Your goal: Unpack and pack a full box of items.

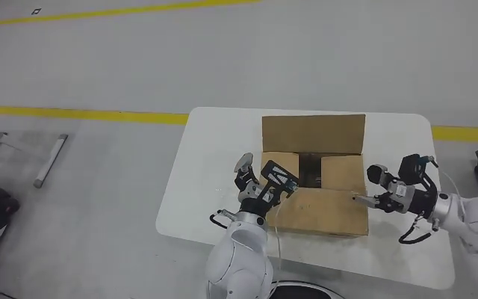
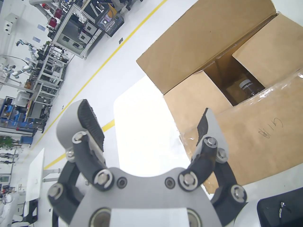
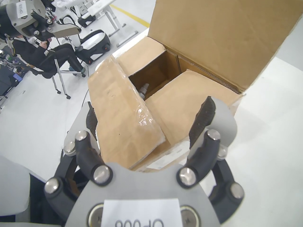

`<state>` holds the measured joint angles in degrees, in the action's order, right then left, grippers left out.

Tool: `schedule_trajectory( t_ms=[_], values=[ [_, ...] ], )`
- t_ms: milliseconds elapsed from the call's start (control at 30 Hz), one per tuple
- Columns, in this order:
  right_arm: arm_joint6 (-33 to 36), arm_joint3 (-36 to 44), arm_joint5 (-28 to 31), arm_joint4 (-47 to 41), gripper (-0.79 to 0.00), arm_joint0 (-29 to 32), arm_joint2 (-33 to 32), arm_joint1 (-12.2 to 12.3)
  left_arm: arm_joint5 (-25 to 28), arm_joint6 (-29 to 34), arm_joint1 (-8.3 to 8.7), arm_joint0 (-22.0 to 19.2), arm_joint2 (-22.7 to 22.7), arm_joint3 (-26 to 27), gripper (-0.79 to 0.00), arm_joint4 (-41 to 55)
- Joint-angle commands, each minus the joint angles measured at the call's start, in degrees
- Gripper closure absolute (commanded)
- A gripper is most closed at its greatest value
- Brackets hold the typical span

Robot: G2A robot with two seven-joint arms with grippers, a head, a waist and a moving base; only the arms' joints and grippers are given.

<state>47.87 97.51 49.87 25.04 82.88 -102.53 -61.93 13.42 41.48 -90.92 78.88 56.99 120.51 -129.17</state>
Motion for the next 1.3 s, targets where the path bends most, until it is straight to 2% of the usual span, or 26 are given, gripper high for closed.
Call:
schedule_trajectory(
  t_ms=[0, 200, 233, 267, 300, 367, 567, 833, 1100, 1267],
  values=[
    [3.5, -0.7, -0.8, -2.0, -0.785, -1.2, 0.6, 0.5, 0.0, 0.0, 0.00, 0.0, 0.0, 0.0, -0.785, 0.0],
    [9.0, -2.6, -2.5, -7.0, -0.785, -3.2, 3.2, 1.8, 0.0, 0.0, 0.00, 0.0, 0.0, 0.0, -0.785, 0.0],
    [9.4, -3.1, -2.9, -7.6, -0.671, -3.5, 3.6, 2.1, 0.0, 0.0, 0.00, 0.0, 0.0, 0.0, -0.785, 0.0],
    [9.6, -3.3, -3.0, -8.1, -0.486, -3.8, 3.9, 2.3, 0.0, 0.0, 0.00, 0.0, 0.0, 0.0, -0.785, 0.0],
    [9.7, -3.7, -3.2, -9.2, -0.376, -3.8, 4.4, 2.5, 0.0, 0.0, 0.00, 0.0, 0.0, 0.0, -0.785, 0.0],
    [10.2, -3.9, -3.6, -9.7, -0.323, -4.0, 5.2, 3.0, 0.0, 0.0, 0.00, 0.0, 0.0, 0.0, -0.785, 0.0],
    [10.3, -4.6, -3.8, -10.4, -0.351, -4.7, 6.9, 4.5, 0.0, 0.0, 0.00, 0.0, 0.0, 0.0, -0.785, 0.0],
    [10.8, -4.9, -4.2, -13.4, -0.339, -4.4, 8.0, 6.4, 0.0, 0.0, 0.00, 0.0, 0.0, 0.0, -0.785, 0.0],
    [8.5, -1.0, -2.0, -17.6, -0.366, -0.4, 7.6, 9.1, 0.0, 0.0, 0.00, 0.0, 0.0, 0.0, -0.785, 0.0],
    [5.2, 3.4, 1.4, -17.4, -0.385, 4.1, 6.5, 11.1, 0.0, 0.0, 0.00, 0.0, 0.0, 0.0, -0.785, 0.0]
  ],
)
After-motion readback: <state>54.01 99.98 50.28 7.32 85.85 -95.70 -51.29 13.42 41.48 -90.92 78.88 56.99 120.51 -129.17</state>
